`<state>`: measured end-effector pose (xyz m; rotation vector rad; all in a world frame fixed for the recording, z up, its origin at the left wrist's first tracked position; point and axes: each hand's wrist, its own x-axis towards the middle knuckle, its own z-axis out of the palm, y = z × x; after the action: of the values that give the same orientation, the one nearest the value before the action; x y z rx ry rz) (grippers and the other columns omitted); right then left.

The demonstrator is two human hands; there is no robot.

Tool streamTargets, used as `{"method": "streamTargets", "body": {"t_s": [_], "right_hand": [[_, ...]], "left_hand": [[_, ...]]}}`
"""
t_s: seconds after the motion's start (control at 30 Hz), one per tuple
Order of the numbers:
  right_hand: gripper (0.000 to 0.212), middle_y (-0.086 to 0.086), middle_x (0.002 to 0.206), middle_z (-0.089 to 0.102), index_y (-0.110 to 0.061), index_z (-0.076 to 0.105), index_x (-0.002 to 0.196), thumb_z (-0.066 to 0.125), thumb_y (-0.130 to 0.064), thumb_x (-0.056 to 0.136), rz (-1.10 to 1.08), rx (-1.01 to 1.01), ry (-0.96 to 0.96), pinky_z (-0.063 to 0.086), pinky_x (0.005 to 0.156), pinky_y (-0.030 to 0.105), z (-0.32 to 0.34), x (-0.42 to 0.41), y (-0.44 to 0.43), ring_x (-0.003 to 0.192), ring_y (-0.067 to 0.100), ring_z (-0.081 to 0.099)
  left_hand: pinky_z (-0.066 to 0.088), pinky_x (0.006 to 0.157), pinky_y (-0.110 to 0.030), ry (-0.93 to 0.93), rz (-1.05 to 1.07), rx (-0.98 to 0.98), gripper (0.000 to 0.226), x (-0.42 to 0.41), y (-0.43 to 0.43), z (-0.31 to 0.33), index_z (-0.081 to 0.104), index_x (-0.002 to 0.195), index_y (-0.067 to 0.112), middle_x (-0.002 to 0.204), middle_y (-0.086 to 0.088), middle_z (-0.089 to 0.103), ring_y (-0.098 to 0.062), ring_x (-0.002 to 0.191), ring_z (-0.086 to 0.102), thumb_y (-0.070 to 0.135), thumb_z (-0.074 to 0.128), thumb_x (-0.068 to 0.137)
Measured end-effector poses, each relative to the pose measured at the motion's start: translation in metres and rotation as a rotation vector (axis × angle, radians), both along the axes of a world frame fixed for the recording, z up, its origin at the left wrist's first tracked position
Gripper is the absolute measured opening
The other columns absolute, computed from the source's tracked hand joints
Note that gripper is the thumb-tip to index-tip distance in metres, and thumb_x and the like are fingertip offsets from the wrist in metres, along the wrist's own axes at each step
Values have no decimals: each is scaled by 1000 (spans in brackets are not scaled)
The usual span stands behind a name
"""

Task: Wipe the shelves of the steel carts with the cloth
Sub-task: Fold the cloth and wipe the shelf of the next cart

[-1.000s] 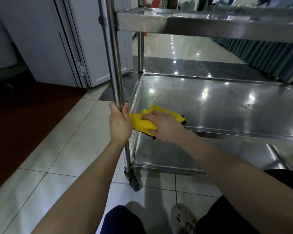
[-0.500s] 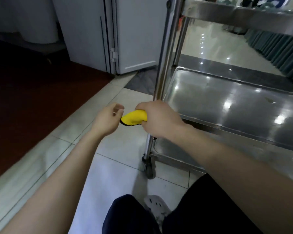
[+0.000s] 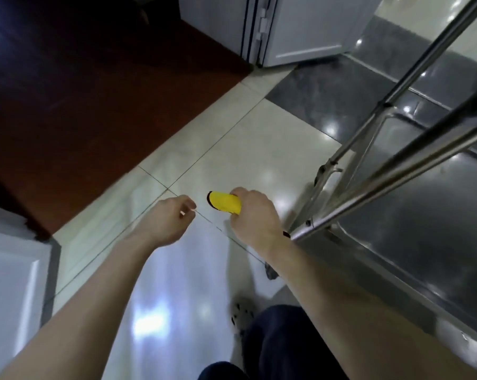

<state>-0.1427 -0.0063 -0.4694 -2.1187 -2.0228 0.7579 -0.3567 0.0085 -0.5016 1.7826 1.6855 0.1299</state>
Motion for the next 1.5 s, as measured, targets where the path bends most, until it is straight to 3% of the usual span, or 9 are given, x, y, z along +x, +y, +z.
{"method": "streamTargets", "body": {"t_s": [0.23, 0.43, 0.57, 0.7, 1.0, 1.1, 1.23, 1.5], "right_hand": [[40, 3, 98, 55, -19, 65, 131, 61, -7, 94, -22, -103, 13, 39, 72, 33, 143, 11, -39, 96, 32, 64], [46, 10, 114, 61, -19, 59, 141, 63, -9, 96, -36, -106, 104, 56, 82, 42, 288, -3, -50, 96, 33, 64], [48, 11, 117, 61, -19, 58, 143, 64, -12, 95, -39, -55, 155, 46, 74, 36, 346, -5, -31, 95, 34, 63], [48, 12, 115, 62, -18, 59, 141, 65, -13, 93, -50, -46, 156, 39, 72, 34, 368, -1, -6, 94, 37, 63], [53, 12, 117, 62, -19, 57, 144, 65, -12, 92, -162, -35, 90, 51, 78, 39, 384, 6, 76, 97, 36, 64], [51, 11, 114, 60, -18, 57, 143, 63, -12, 93, -214, -4, 57, 48, 76, 39, 390, 3, 114, 96, 37, 63], [53, 11, 117, 60, -21, 56, 144, 65, -17, 93, -366, 85, 29, 40, 73, 37, 409, 3, 158, 99, 38, 64], [52, 9, 118, 59, -25, 56, 145, 65, -20, 94, -704, 192, 14, 53, 81, 45, 426, 54, 220, 99, 38, 64]], "left_hand": [[55, 96, -34, -31, 6, -183, 28, -12, -46, 165, 68, 134, 18, 126, 1, 72, -20, 107, 68, 26, 56, 110], [53, 93, -32, 35, -7, -266, 27, -24, -56, 309, 68, 134, 20, 125, 0, 71, -21, 107, 67, 30, 59, 110], [54, 95, -35, 83, -20, -232, 28, -27, -39, 378, 68, 133, 18, 126, -2, 73, -22, 104, 67, 30, 60, 109], [54, 97, -36, 141, -64, -234, 30, -26, -15, 410, 68, 135, 17, 128, -3, 72, -24, 109, 69, 30, 61, 109], [55, 97, -34, 91, -157, -187, 31, -41, 99, 428, 67, 136, 21, 129, 3, 70, -17, 110, 69, 35, 61, 109], [57, 97, -35, 84, -221, -169, 32, -54, 155, 428, 67, 136, 24, 129, 6, 70, -13, 107, 68, 39, 61, 109], [58, 100, -37, 71, -332, -128, 33, -58, 241, 440, 66, 137, 27, 131, 7, 69, -10, 111, 67, 42, 60, 108], [60, 96, -36, 91, -562, 66, 31, 34, 395, 474, 65, 137, 32, 131, 9, 68, -9, 111, 66, 41, 60, 108]]}}
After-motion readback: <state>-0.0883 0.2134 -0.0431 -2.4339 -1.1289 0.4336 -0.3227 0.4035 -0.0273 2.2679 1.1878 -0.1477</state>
